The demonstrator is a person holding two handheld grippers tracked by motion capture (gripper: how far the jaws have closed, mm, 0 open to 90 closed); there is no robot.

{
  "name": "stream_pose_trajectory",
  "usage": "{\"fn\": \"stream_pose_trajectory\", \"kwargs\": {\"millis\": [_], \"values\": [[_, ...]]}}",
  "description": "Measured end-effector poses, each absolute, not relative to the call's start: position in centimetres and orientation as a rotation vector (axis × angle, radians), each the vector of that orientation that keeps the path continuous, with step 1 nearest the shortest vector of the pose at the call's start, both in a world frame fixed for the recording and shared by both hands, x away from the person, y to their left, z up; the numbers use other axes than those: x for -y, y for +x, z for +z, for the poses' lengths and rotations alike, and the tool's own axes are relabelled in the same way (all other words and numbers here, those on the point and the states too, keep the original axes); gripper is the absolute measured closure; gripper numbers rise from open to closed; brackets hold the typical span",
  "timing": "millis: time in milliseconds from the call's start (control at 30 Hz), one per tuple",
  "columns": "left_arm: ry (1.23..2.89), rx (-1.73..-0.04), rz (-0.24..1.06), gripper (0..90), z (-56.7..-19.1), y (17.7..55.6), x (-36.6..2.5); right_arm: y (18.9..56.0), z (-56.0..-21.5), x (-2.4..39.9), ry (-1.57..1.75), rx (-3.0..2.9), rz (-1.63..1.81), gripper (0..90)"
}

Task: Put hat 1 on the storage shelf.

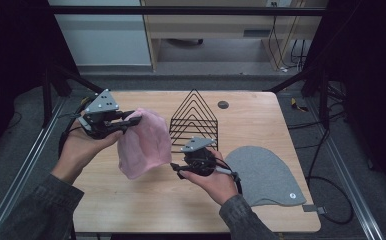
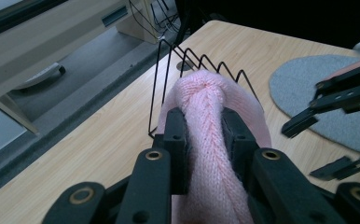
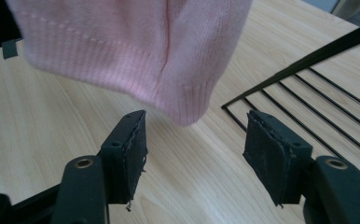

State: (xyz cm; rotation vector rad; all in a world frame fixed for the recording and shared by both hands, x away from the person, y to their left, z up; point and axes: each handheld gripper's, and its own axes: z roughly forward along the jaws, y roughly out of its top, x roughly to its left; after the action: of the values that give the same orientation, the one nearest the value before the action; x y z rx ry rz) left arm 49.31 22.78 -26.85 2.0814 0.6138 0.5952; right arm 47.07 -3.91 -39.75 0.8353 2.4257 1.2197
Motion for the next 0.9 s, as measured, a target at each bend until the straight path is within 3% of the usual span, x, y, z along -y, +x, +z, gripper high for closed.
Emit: {"fn": "stream_pose_trajectory", "kwargs": {"millis": [133,233,267,300,400,467,900], "values": [[2.073,-0.604,0.591,74.4,-26.2,49.1,-22.8,48.4,-40.2,2.5,0.837,-2.473,1.202,38.9],[2.065,-0.607,0.587,74.3,-26.0,49.1,-22.8,48.9,-40.2,1.7,0.836,-2.486,1.259,44.8],[2.065,-0.607,0.587,74.3,-26.0,49.1,-22.8,49.0,-40.2,1.6,0.829,-2.489,1.269,48.4],[2.067,-0.609,0.590,74.3,-25.9,49.2,-23.0,49.1,-40.0,1.3,0.810,-2.493,1.273,60.0],[2.055,-0.625,0.598,74.1,-25.7,49.4,-23.5,49.3,-39.6,1.3,0.784,-2.496,1.291,75.5],[2.046,-0.634,0.592,74.0,-25.5,49.6,-24.0,49.5,-39.1,1.6,0.764,-2.508,1.305,81.3],[1.943,-0.673,0.559,73.4,-22.9,52.4,-25.3,51.5,-32.9,4.2,0.679,-2.493,1.243,83.9]]}}
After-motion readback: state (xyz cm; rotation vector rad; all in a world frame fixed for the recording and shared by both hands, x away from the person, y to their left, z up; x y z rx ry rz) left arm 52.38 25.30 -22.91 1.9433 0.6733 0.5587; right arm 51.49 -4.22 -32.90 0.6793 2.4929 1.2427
